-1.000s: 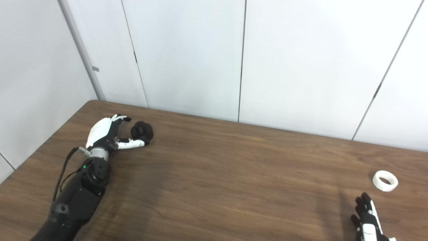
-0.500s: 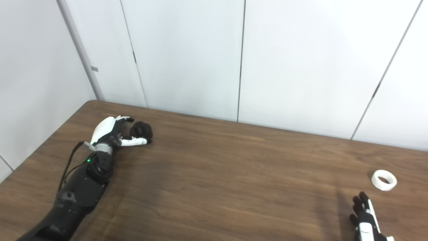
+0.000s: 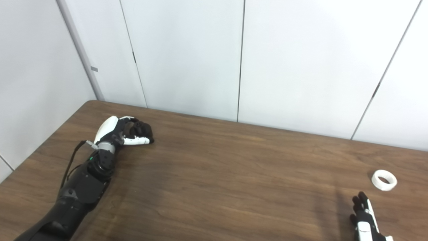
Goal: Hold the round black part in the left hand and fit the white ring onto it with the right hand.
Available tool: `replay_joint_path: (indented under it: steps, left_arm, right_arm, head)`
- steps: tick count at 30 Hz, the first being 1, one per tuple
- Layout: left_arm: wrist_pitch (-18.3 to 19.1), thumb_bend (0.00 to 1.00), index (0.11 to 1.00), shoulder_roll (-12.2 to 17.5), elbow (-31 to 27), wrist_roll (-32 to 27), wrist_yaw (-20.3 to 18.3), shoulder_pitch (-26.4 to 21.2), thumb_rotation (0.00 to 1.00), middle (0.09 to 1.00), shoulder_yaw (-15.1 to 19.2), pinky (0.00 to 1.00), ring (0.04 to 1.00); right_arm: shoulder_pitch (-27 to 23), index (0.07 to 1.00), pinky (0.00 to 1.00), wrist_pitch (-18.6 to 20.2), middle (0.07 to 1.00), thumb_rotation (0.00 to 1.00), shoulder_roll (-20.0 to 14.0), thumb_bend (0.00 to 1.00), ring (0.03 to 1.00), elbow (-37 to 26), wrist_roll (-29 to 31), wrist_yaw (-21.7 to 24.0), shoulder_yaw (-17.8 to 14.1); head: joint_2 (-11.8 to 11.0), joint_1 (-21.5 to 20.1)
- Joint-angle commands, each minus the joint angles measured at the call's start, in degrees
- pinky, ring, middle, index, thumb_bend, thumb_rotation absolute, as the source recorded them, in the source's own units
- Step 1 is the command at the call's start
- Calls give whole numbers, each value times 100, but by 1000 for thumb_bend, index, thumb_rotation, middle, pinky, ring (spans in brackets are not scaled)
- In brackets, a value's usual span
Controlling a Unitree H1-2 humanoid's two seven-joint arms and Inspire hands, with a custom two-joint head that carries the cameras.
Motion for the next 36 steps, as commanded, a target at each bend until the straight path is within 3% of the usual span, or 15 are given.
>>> replay_joint_path:
  steps: [1, 36]
  left_arm:
    - [-130, 994, 800, 147, -87, 0, 93, -272, 350, 927, 3, 1000, 992]
    - [-1, 961, 784, 245, 75, -63, 3, -279, 314, 915, -119, 1000, 994]
  right_arm:
    - [45, 1000, 1000, 22, 978, 1000, 16, 263, 994, -50, 36, 21, 12]
    - [20, 1000, 1000, 16, 975, 1000, 13, 247, 986, -64, 60, 1, 13]
  head:
    - [15, 9]
    - [40, 6]
